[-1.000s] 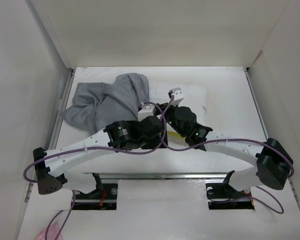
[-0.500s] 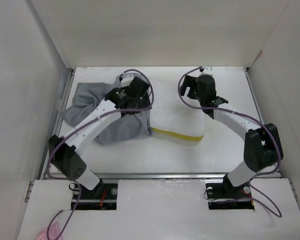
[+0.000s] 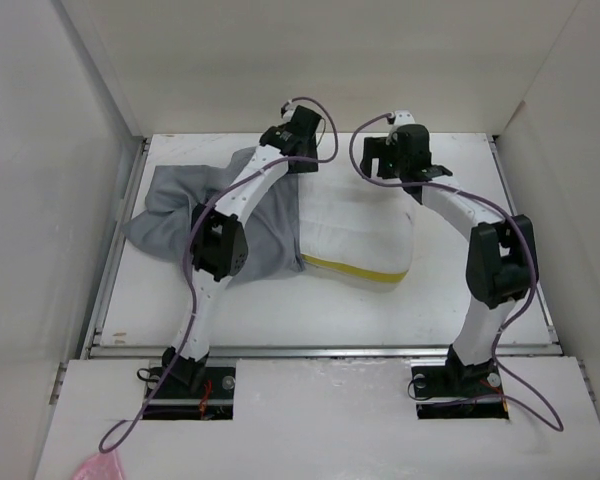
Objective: Put the pillow into the pillowcase
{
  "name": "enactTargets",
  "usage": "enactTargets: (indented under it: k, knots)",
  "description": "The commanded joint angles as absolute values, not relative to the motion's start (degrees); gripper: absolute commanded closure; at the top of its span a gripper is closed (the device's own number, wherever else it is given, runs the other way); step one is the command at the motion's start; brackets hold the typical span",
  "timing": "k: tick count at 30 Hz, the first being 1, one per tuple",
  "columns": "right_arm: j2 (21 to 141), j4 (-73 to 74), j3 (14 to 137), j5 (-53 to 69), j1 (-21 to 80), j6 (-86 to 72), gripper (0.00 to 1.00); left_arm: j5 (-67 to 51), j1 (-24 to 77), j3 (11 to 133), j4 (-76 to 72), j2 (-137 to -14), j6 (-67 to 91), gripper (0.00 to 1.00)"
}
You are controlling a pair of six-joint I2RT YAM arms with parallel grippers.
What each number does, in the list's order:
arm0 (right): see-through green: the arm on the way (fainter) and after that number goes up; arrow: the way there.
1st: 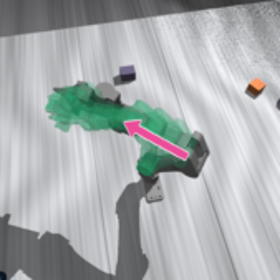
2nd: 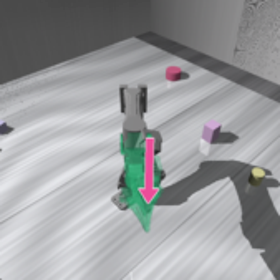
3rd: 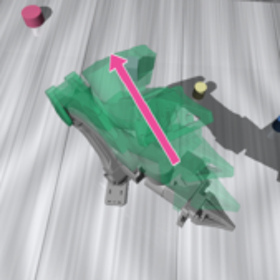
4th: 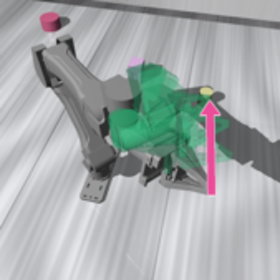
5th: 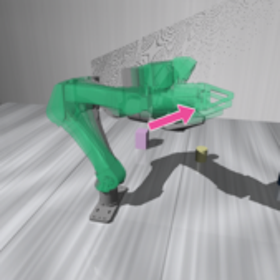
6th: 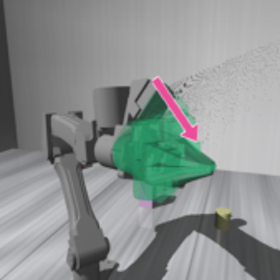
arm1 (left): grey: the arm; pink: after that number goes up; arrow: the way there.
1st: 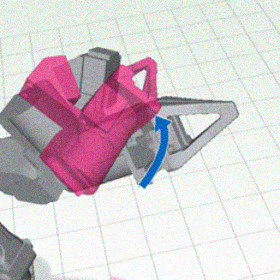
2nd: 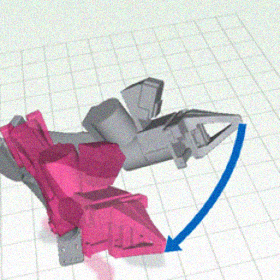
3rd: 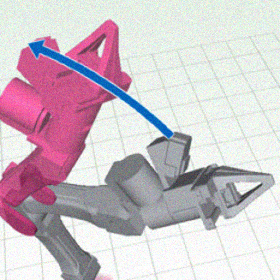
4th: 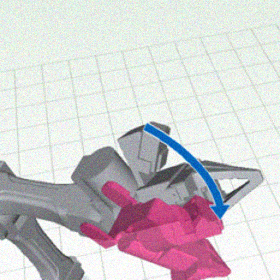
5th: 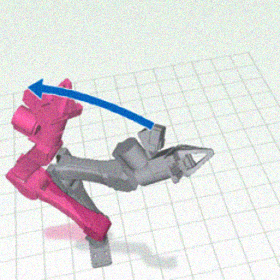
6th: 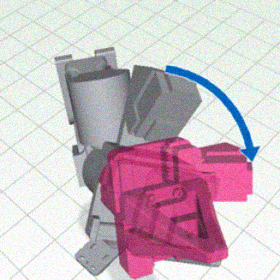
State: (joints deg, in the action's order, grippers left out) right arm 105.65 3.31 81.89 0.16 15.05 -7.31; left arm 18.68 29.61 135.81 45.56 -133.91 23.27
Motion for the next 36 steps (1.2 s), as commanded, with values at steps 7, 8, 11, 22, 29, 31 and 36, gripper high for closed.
enactTargets:
  k: [7, 8, 11, 22, 29, 31, 36]
  knots:
    - [117.85, 2.44, 98.94, 15.89, 15.29, 3.07, 0.00, 20.91, 27.77, 132.80, 47.02, -133.33, 17.49, 0.64]
    - [120.47, 3.16, 100.27, 17.82, 15.29, 4.73, 0.00, 20.92, 27.77, 132.80, 47.72, -134.03, 17.49, 0.69]
    - [125.57, 7.09, 105.46, 25.82, 15.82, 7.20, 0.00, 20.22, 27.07, 132.80, 47.72, -134.65, 17.49, 0.99]
    - [130.98, 14.87, 109.17, 40.77, 21.53, 17.67, 1.00, 11.27, 28.82, 133.32, 40.26, -128.59, 13.10, 1.00]
    - [110.52, -20.10, 84.57, 43.58, 20.92, -2.86, 1.00, 3.79, 37.17, 133.95, 38.14, -121.31, 9.41, 1.00]
    - [107.16, -25.72, 77.74, 44.20, 20.30, -7.10, 1.00, 3.78, 39.98, 133.95, 38.14, -119.80, 9.40, 1.00]
    - [97.76, -51.71, 61.12, 41.08, 19.60, -24.19, 1.00, 1.24, 45.25, 133.42, 38.14, -115.06, 9.40, 1.00]
